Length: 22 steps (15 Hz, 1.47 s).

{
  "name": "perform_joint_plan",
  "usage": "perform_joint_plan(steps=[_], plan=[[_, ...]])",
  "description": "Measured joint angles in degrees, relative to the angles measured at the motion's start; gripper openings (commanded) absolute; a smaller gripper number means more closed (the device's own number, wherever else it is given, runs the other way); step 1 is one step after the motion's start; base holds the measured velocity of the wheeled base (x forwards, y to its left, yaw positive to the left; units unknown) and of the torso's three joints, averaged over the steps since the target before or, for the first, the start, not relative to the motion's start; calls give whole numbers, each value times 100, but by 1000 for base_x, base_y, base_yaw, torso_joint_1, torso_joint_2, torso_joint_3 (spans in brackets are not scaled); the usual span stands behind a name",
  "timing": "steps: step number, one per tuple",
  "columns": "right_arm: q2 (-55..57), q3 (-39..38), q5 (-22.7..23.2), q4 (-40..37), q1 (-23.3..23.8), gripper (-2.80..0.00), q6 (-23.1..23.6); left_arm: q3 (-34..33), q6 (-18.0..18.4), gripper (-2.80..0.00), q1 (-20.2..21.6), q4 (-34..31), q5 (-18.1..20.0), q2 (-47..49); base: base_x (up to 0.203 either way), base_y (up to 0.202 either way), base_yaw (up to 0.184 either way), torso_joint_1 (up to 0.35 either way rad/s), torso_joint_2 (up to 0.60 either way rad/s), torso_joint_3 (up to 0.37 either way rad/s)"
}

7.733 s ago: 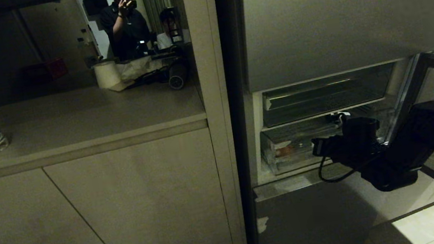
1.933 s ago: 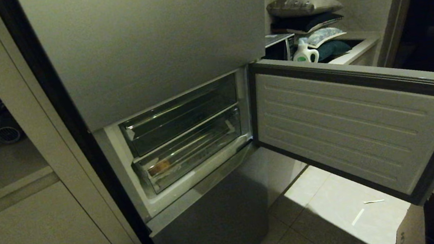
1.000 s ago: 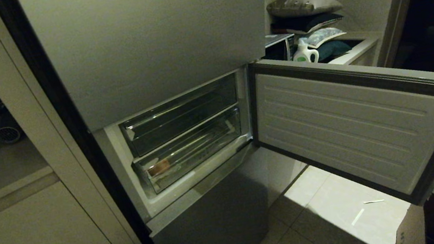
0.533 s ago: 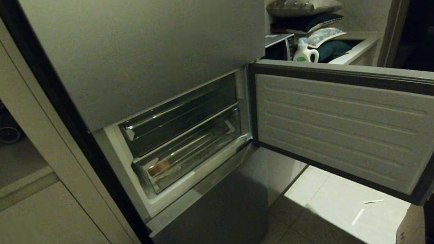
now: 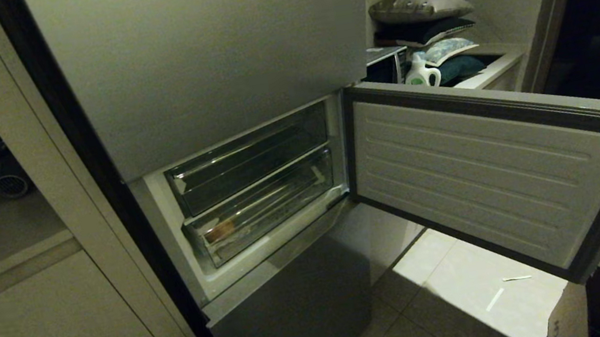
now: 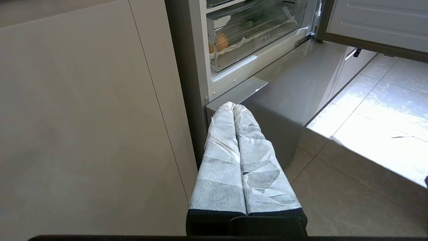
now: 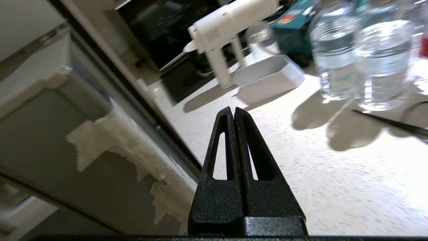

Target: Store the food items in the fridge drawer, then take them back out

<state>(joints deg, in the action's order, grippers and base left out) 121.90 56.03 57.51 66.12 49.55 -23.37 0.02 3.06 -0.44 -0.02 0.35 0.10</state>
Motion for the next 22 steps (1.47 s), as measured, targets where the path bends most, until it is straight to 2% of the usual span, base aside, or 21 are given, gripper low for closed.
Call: perform_joint_plan(steps=[8, 22], plan=[[241, 57, 155, 2, -346, -280, -35, 0, -1, -280, 0, 0, -1, 0, 0, 0, 0, 0, 0, 0], [-626, -1206, 371, 28, -366, -280, 20, 0, 0, -280, 0, 0, -2, 0, 0, 0, 0, 0, 0, 0]])
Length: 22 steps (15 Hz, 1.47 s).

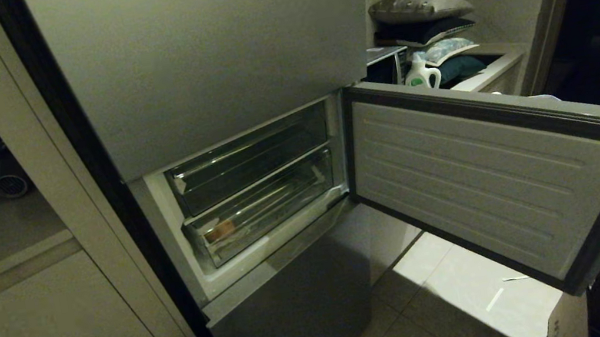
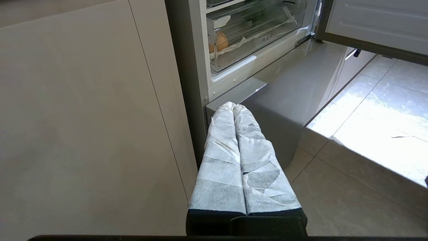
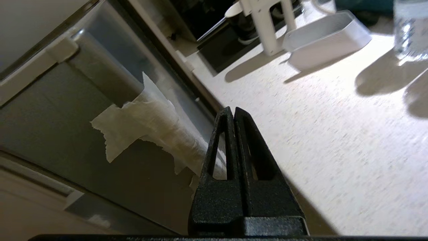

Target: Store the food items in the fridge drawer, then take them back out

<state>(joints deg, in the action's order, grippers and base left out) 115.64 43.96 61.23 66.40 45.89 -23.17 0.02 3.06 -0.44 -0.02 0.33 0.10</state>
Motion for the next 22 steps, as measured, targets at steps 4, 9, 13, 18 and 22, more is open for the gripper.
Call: perform_joint_plan(steps=[4, 9, 13, 18, 22], plan=[[-508, -784, 211, 16, -8, -280, 102, 0, 0, -280, 0, 0, 1, 0, 0, 0, 0, 0, 0, 0], [-1203, -1702, 263, 19, -163, -280, 345, 0, 0, -280, 0, 0, 1, 0, 0, 0, 0, 0, 0, 0], [-1750, -2373, 264, 20, -655, -280, 665, 0, 0, -280, 0, 0, 0, 0, 0, 0, 0, 0, 0, 0], [-2251, -2889, 247, 18, -1591, -280, 800, 0, 0, -280, 0, 2, 0, 0, 0, 0, 0, 0, 0, 0], [-2493, -3049, 94, 16, -2787, -280, 818, 0, 0, -280, 0, 2, 0, 0, 0, 0, 0, 0, 0, 0]])
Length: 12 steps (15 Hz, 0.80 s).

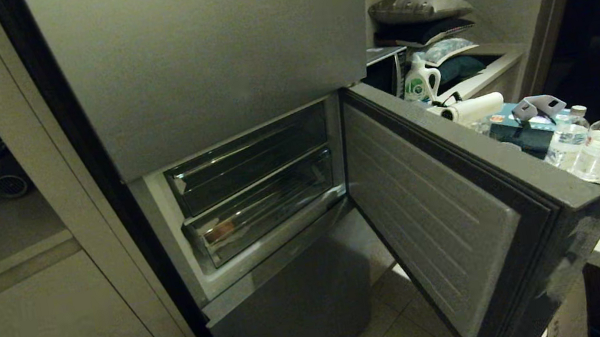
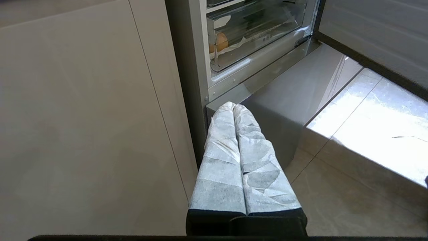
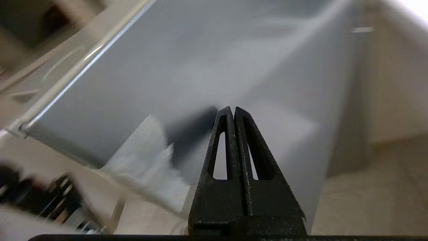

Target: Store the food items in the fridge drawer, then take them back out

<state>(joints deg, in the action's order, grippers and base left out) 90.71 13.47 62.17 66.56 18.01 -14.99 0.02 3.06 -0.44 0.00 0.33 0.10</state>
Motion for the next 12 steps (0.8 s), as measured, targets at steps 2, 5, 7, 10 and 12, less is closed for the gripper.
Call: perform_joint_plan(steps=[2, 5, 7, 10, 12], plan=[[-41, 14, -410, 0, -707, -280, 4, 0, 0, -280, 0, -2, 2, 0, 0, 0, 0, 0, 0, 0], [104, 258, -1353, 2, -1944, -280, 1, 0, 0, -280, 0, 0, 2, 0, 0, 0, 0, 0, 0, 0], [392, 621, -1978, 25, -2734, -280, -5, 0, -1, -280, 0, 0, 0, 0, 0, 0, 0, 0, 0, 0], [1164, 1487, -2869, 219, -3800, -280, -18, 0, 0, -280, 0, 0, 0, 0, 0, 0, 0, 0, 0, 0], [1891, 2419, -3546, 458, -4411, -280, -13, 0, -1, -280, 0, 0, 2, 0, 0, 0, 0, 0, 0, 0]])
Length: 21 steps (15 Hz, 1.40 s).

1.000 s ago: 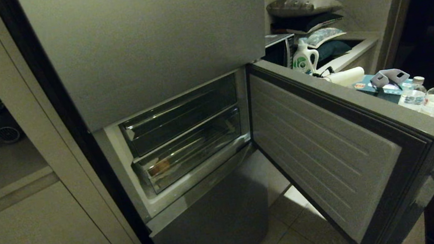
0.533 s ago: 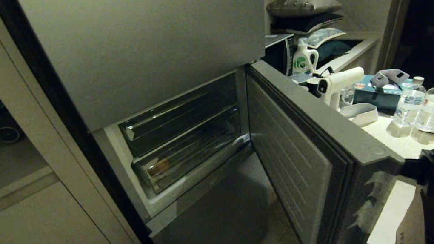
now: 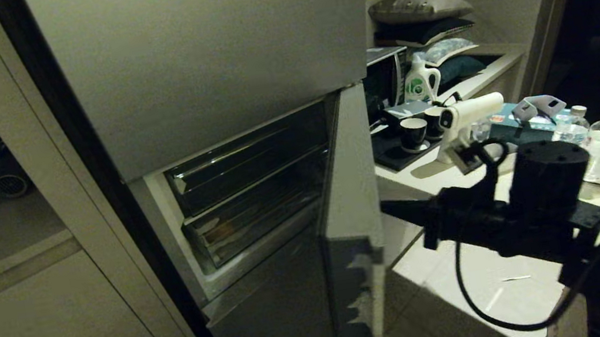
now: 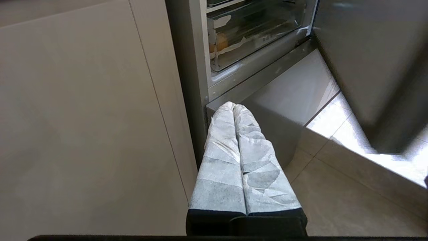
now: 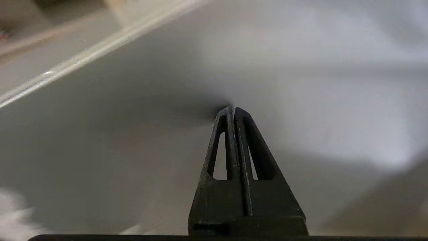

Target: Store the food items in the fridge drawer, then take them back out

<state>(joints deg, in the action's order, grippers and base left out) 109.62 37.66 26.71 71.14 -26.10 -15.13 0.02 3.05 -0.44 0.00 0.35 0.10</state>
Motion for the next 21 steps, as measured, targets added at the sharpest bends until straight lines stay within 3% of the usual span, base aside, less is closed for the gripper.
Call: perform_joint_plan(steps=[2, 6, 12, 16, 19, 21], plan=[[727, 1052, -575, 132, -522, -280, 20, 0, 1, -280, 0, -2, -2, 0, 0, 0, 0, 0, 0, 0], [2127, 3274, -1079, 145, -1207, -280, 47, 0, 1, -280, 0, -2, -1, 0, 0, 0, 0, 0, 0, 0], [4005, 6427, -1746, -132, -1559, -280, 351, 0, 0, -280, 0, -2, -2, 0, 0, 0, 0, 0, 0, 0], [4576, 7121, -1875, -230, -1473, -280, 541, 0, 1, -280, 0, -2, -2, 0, 0, 0, 0, 0, 0, 0], [4679, 7190, -1911, -218, -1390, -280, 551, 0, 1, -280, 0, -2, -1, 0, 0, 0, 0, 0, 0, 0], [4560, 6988, -2192, -96, -1392, -280, 573, 0, 0, -280, 0, -2, -2, 0, 0, 0, 0, 0, 0, 0]])
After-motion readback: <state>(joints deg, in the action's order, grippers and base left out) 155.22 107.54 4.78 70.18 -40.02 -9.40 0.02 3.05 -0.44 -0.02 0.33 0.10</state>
